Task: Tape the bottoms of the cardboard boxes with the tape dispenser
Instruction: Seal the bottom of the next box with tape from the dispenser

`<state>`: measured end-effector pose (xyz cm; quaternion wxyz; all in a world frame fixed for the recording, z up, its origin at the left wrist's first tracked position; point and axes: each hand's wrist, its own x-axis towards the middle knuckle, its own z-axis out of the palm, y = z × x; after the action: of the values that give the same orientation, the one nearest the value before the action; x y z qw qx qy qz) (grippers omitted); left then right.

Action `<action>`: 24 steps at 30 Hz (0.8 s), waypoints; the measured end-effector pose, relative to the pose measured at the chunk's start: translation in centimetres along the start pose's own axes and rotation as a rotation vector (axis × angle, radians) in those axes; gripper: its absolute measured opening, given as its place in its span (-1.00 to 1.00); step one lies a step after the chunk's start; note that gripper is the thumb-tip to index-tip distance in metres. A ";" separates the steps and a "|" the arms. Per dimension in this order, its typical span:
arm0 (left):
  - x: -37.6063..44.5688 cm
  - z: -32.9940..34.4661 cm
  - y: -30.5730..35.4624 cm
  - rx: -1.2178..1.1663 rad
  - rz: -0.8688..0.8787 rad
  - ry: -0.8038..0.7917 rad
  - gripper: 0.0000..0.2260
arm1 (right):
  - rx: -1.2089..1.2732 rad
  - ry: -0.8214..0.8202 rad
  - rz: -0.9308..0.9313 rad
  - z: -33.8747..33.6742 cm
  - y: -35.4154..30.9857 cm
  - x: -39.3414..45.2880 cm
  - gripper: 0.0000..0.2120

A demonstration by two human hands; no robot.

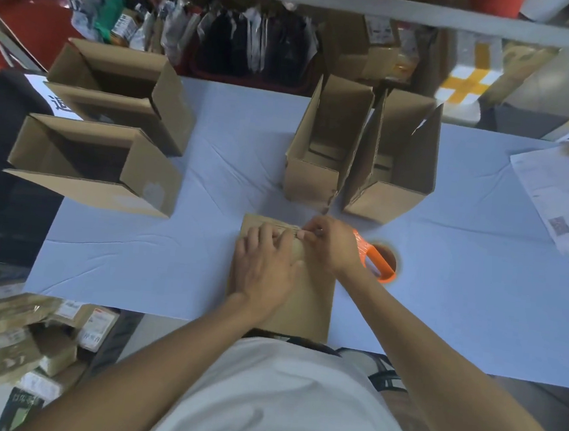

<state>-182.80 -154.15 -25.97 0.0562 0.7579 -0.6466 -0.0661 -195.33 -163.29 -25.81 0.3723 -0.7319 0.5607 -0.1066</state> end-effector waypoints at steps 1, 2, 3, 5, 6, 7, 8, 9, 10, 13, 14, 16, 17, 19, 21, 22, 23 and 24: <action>-0.3 0.2 0.1 0.014 0.018 -0.019 -0.58 | 0.012 0.013 0.031 0.3 -0.2 -0.5 -0.90; -0.2 0.3 -0.2 0.010 0.044 -0.027 -0.55 | 0.006 0.019 0.046 0.6 -0.3 -1.0 -0.89; -0.1 0.3 -0.6 -0.009 0.078 -0.037 -0.53 | -0.003 0.013 0.049 0.7 -0.3 -1.4 -0.88; -0.1 0.5 -1.9 -0.042 0.180 -0.082 -0.47 | 0.000 0.011 0.047 0.3 0.2 -2.0 -0.78; -0.2 0.6 -2.6 -0.038 0.242 -0.099 -0.45 | -0.025 0.046 0.070 -0.3 0.7 -2.2 -0.70; -0.4 0.6 -3.2 -0.035 0.293 -0.109 -0.45 | -0.085 0.097 0.110 -0.9 1.5 -2.4 -0.66; -0.3 0.5 -3.6 -0.040 0.327 -0.120 -0.45 | -0.187 0.157 0.158 -1.5 2.5 -2.8 -0.67; -0.1 0.3 -3.9 -0.055 0.349 -0.132 -0.46 | -0.314 0.195 0.213 -2.0 3.4 -3.4 -0.70; 0.4 0.0 -4.2 -0.074 0.370 -0.148 -0.45 | -0.418 0.180 0.264 -2.2 4.1 -4.0 -0.69; 2.4 -1.0 -5.5 -0.100 0.483 -0.219 -0.46 | -0.450 0.017 0.284 -1.7 5.8 -5.1 -0.63; 2.9 -1.4 -6.1 -0.114 0.535 -0.240 -0.46 | -0.442 0.001 0.248 -1.5 5.9 -5.2 -0.65; 3.5 -1.8 -6.8 -0.151 0.642 -0.269 -0.46 | -0.452 -0.005 0.162 -1.9 5.9 -5.2 -0.63; 3.5 -1.9 -6.9 -0.168 0.691 -0.290 -0.46 | -0.451 0.002 0.123 -2.3 5.9 -5.2 -0.62; 3.5 -2.0 -6.6 -0.196 0.774 -0.342 -0.49 | -0.400 0.024 0.059 -3.5 6.1 -5.6 -0.65; 3.8 -2.3 -6.2 -0.208 0.831 -0.389 -0.54 | -0.256 0.023 0.086 -4.8 5.9 -6.3 -0.70; 4.0 -2.6 -6.0 -0.208 0.847 -0.407 -0.58 | -0.183 0.006 0.104 -5.4 5.7 -6.7 -0.72; 4.3 -2.9 -5.9 -0.208 0.856 -0.423 -0.61 | -0.133 -0.017 0.106 -6.0 5.5 -7.1 -0.71; 4.5 -3.1 -5.8 -0.214 0.859 -0.436 -0.63 | -0.117 -0.044 0.096 -6.4 5.3 -7.4 -0.67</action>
<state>-175.93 -157.72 -24.01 0.0195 0.3815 -0.8869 -0.2599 -205.51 -159.83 -22.89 0.3459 -0.7268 0.5920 -0.0395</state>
